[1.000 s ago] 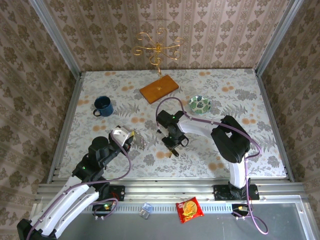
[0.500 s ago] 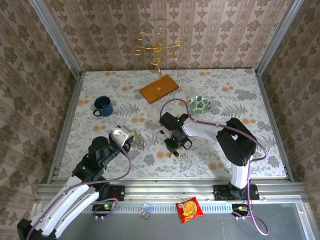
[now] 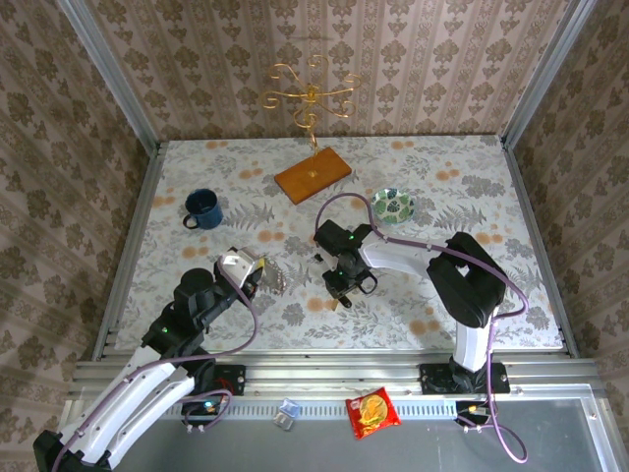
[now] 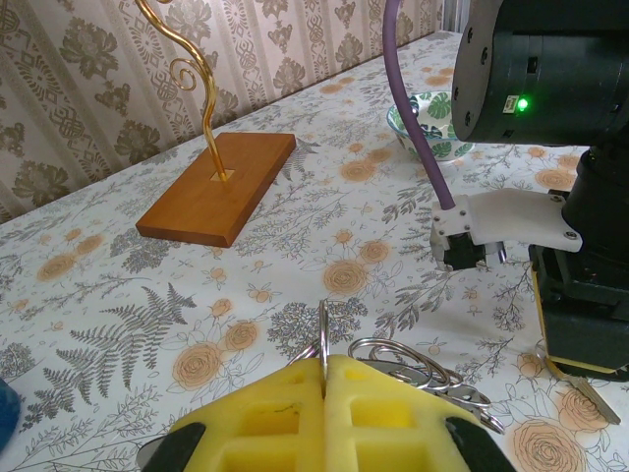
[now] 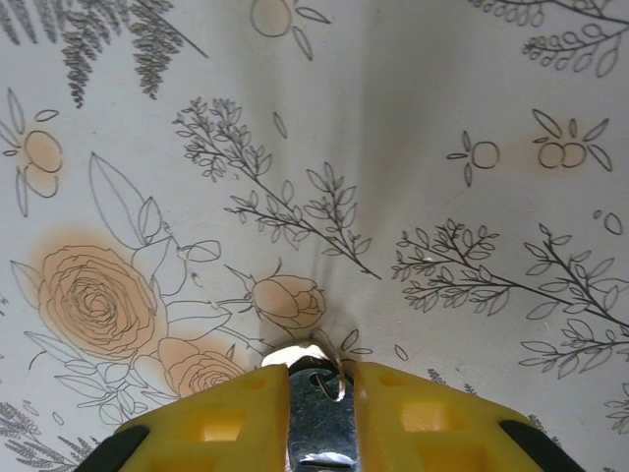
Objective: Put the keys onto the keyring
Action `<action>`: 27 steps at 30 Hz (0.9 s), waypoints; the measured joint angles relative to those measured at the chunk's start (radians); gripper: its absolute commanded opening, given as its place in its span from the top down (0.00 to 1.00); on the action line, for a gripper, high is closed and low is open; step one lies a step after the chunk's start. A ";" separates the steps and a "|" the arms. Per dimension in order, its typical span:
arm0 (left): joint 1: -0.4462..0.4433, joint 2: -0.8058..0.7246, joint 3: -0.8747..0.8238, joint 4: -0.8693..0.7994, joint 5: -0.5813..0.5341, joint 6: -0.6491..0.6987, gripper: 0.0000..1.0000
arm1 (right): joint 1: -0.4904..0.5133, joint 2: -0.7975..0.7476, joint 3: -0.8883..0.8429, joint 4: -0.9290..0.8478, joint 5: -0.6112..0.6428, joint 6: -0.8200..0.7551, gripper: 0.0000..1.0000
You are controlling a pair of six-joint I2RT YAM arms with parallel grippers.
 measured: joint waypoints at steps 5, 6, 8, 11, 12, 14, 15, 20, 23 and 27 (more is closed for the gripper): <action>0.000 0.000 0.000 0.000 0.000 0.000 1.00 | -0.002 0.000 0.000 0.000 0.003 0.008 0.74; 0.000 0.000 0.000 0.000 0.000 0.000 1.00 | -0.002 0.000 0.000 0.000 0.003 0.011 0.75; 0.000 0.000 0.000 0.000 0.000 0.000 1.00 | -0.002 0.000 0.000 0.000 0.003 0.016 0.76; 0.000 0.000 0.000 0.000 0.000 0.000 1.00 | -0.003 0.000 0.000 0.000 0.003 0.019 0.77; 0.000 0.000 0.000 0.000 0.000 0.000 1.00 | -0.003 0.000 0.000 0.000 0.003 0.019 0.77; 0.000 0.000 0.000 0.000 0.000 0.000 1.00 | -0.004 0.000 0.000 0.000 0.003 0.019 0.78; 0.000 0.000 0.000 0.000 0.000 0.000 1.00 | -0.005 0.000 0.000 0.000 0.003 0.019 0.78; 0.000 0.002 0.000 0.000 0.000 0.000 1.00 | -0.008 0.003 0.000 0.000 0.002 0.019 0.76; 0.000 0.003 0.000 0.000 0.000 0.000 1.00 | -0.009 0.018 0.000 0.000 0.002 0.022 0.76; 0.000 0.003 0.000 0.000 0.000 0.000 1.00 | -0.009 0.026 0.003 0.000 -0.002 0.022 0.78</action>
